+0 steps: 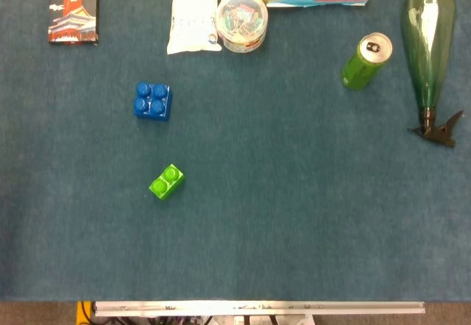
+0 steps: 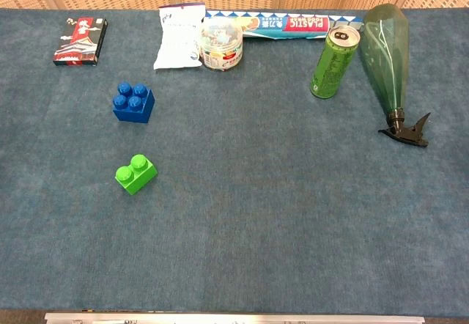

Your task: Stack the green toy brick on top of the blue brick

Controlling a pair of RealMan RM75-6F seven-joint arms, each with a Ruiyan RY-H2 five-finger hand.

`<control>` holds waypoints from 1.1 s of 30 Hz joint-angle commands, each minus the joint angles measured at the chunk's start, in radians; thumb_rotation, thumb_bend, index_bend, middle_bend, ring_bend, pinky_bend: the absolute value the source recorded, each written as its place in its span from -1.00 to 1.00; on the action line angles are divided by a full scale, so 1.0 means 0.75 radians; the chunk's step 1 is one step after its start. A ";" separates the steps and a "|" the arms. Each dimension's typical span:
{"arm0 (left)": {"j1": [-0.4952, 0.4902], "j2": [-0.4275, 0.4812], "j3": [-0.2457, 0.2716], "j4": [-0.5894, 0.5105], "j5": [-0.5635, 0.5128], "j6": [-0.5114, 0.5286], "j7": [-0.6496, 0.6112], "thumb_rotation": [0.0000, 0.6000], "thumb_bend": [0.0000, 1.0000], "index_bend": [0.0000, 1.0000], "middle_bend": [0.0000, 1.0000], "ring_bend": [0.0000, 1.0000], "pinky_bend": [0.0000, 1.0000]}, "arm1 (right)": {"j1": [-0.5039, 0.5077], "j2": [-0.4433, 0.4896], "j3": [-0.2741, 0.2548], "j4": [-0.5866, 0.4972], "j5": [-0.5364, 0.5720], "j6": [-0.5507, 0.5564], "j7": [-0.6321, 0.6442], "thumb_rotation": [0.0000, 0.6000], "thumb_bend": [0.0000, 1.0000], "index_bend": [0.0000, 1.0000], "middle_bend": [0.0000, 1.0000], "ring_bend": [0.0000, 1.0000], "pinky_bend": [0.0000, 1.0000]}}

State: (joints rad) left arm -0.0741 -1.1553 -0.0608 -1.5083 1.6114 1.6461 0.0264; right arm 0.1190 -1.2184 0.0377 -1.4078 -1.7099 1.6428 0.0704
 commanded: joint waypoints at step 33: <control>-0.119 0.191 0.076 -0.342 -0.049 -0.357 -0.028 1.00 -0.88 -0.51 -0.54 -0.51 -0.56 | 0.011 0.032 0.070 0.014 0.137 -0.054 0.075 1.00 -0.25 -0.04 -0.13 -0.35 -0.08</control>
State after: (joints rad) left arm -0.1511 -1.0300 -0.0147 -1.7374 1.5648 1.3989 0.0007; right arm 0.1275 -1.1958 0.0924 -1.3950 -1.6037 1.6001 0.1239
